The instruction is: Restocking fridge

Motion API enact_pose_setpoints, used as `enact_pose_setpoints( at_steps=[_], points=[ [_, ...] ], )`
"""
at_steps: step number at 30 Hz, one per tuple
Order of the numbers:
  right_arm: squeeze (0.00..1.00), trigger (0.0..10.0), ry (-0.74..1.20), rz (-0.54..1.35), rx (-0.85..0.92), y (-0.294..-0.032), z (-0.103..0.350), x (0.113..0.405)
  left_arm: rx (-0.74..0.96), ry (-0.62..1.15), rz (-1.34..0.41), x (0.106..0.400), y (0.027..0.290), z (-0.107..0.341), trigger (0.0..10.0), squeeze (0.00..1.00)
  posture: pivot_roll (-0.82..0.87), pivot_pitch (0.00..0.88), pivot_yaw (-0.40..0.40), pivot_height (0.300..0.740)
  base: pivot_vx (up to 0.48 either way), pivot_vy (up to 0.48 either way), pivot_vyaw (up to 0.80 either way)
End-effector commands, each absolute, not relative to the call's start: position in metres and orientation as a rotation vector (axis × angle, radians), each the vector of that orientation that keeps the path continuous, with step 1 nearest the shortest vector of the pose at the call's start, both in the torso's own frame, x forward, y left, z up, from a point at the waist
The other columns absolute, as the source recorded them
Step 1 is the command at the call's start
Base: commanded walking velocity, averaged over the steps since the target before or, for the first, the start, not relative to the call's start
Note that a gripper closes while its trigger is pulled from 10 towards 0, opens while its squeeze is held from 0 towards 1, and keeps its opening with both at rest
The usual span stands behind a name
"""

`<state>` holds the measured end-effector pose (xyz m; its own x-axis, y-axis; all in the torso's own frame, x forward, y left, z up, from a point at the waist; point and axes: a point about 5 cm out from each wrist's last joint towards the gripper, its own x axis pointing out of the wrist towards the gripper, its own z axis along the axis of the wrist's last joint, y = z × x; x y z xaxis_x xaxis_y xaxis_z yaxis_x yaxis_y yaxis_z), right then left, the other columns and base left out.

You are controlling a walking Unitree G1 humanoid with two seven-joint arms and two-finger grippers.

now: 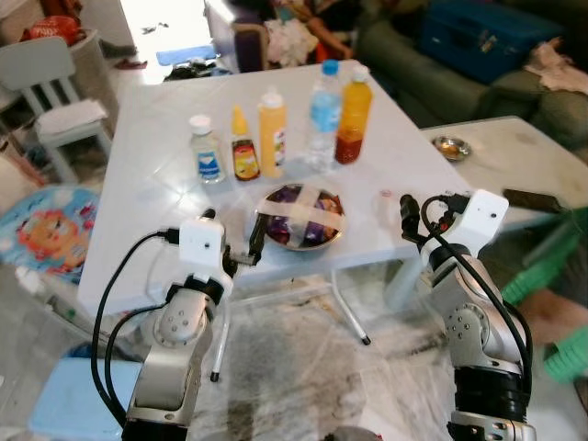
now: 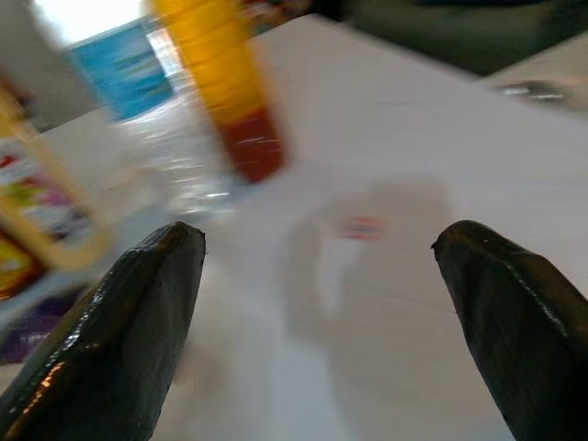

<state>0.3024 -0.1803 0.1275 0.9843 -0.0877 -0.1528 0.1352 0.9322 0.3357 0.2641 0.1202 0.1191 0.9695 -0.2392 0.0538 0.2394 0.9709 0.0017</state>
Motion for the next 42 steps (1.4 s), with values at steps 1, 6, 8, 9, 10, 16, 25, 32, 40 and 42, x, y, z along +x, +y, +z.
enact_pose_setpoints(
  at_steps=[1,6,8,9,10,16,25,32,40,42],
  points=[
    [0.00,10.0,0.126,-0.077,0.362,-0.168,0.133,0.306,0.008,-0.048,-0.210,0.264,0.130,0.119,10.0,0.00,0.01,0.000,-0.009,0.740,0.000,0.000,0.76],
    [0.00,10.0,0.136,-0.080,0.362,-0.167,0.130,0.306,0.007,-0.052,-0.209,0.264,0.130,0.119,10.0,0.00,0.02,0.000,-0.010,0.740,0.000,0.000,0.13],
    [0.00,10.0,0.136,-0.082,0.360,-0.167,0.130,0.305,0.007,-0.053,-0.211,0.264,0.129,0.120,10.0,0.00,0.02,0.000,-0.010,0.740,0.000,0.000,0.00],
    [0.00,10.0,0.134,-0.085,0.361,-0.166,0.130,0.305,0.005,-0.054,-0.212,0.264,0.129,0.120,10.0,0.00,0.02,0.000,-0.010,0.740,0.000,0.000,0.00],
    [0.00,10.0,0.134,-0.085,0.361,-0.166,0.130,0.305,0.005,-0.055,-0.213,0.264,0.129,0.120,10.0,0.00,0.02,0.000,-0.010,0.740,0.000,0.000,0.00],
    [0.00,10.0,0.105,-0.049,0.317,-0.161,0.135,0.305,-0.011,-0.068,-0.214,0.264,0.129,0.123,10.0,0.00,0.02,0.000,-0.011,0.740,0.000,0.000,0.00],
    [0.00,10.0,0.131,0.016,0.375,-0.144,0.134,0.305,0.055,-0.052,-0.284,0.269,0.133,0.124,10.0,0.00,0.02,0.000,-0.016,0.740,0.000,0.000,0.00],
    [0.00,10.0,0.138,-0.037,0.386,-0.153,0.130,0.302,0.011,-0.032,-0.301,0.268,0.133,0.122,10.0,0.00,0.02,0.000,-0.011,0.740,0.000,0.000,0.00],
    [0.00,10.0,0.142,-0.047,0.386,-0.154,0.131,0.303,-0.003,-0.024,-0.325,0.267,0.128,0.122,10.0,0.00,0.02,0.000,-0.015,0.740,0.000,0.000,-0.53],
    [0.00,10.0,0.147,-0.047,0.394,-0.153,0.131,0.303,-0.007,-0.023,-0.327,0.267,0.127,0.122,10.0,0.00,0.02,0.000,-0.015,0.740,0.000,0.000,-0.80]
  ],
)
